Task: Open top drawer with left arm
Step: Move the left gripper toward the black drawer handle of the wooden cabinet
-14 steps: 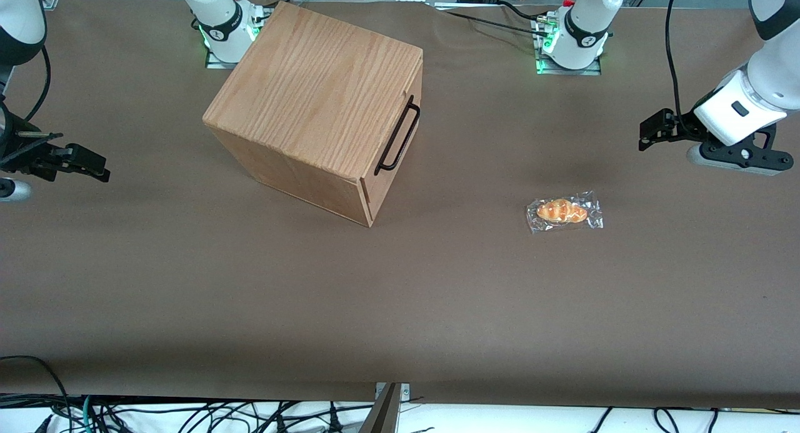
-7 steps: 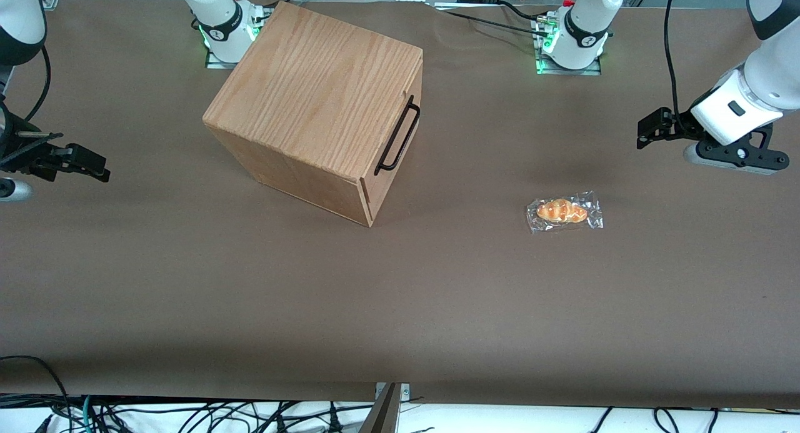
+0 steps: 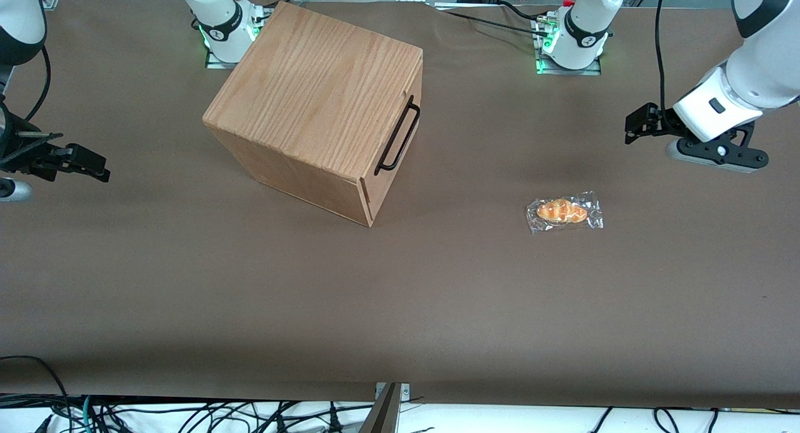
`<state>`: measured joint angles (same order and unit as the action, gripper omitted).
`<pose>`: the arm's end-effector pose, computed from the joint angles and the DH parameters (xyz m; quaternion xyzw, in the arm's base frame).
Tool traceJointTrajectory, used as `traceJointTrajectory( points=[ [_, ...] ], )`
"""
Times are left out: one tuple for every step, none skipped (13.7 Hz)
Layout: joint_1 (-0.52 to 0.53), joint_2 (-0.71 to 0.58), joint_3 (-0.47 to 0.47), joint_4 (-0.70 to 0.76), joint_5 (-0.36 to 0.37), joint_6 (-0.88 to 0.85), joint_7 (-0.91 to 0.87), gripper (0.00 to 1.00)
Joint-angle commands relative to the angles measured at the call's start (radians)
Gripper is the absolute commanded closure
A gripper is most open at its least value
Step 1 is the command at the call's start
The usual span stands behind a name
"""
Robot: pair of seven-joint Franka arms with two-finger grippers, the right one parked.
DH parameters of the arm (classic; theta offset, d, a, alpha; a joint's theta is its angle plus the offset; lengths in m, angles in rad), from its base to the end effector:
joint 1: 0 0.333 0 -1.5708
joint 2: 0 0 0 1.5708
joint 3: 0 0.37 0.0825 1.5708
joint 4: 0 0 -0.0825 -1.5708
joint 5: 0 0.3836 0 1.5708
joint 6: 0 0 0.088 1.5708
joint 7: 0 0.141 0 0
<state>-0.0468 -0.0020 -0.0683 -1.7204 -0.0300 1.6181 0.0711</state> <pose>0.5427 -0.0669 0.5793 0.9944 -0.0914 -0.0504 0.0138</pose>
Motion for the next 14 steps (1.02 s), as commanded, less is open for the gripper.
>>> traceJointTrajectory(
  points=[
    [-0.005,0.013,-0.036,0.021,-0.028,-0.018,-0.01,0.0],
    [-0.005,0.016,-0.06,0.021,-0.03,-0.017,-0.028,0.0],
    [-0.005,0.017,-0.083,0.019,-0.053,-0.014,-0.057,0.0],
    [-0.005,0.02,-0.103,0.019,-0.106,-0.012,-0.094,0.0],
    [-0.005,0.029,-0.119,0.019,-0.149,-0.009,-0.114,0.0],
    [-0.005,0.037,-0.136,0.018,-0.189,-0.001,-0.117,0.0],
    [-0.007,0.045,-0.152,0.01,-0.227,0.018,-0.117,0.0],
    [-0.01,0.049,-0.175,0.007,-0.249,0.041,-0.119,0.0],
    [-0.011,0.06,-0.204,0.005,-0.254,0.061,-0.128,0.0],
    [-0.016,0.068,-0.246,0.005,-0.255,0.09,-0.158,0.0],
    [-0.019,0.076,-0.283,-0.001,-0.257,0.129,-0.204,0.0],
    [-0.024,0.086,-0.324,-0.013,-0.269,0.181,-0.24,0.0],
    [-0.028,0.097,-0.359,-0.025,-0.281,0.236,-0.266,0.0],
    [-0.034,0.109,-0.389,-0.039,-0.283,0.287,-0.275,0.0]
  ],
)
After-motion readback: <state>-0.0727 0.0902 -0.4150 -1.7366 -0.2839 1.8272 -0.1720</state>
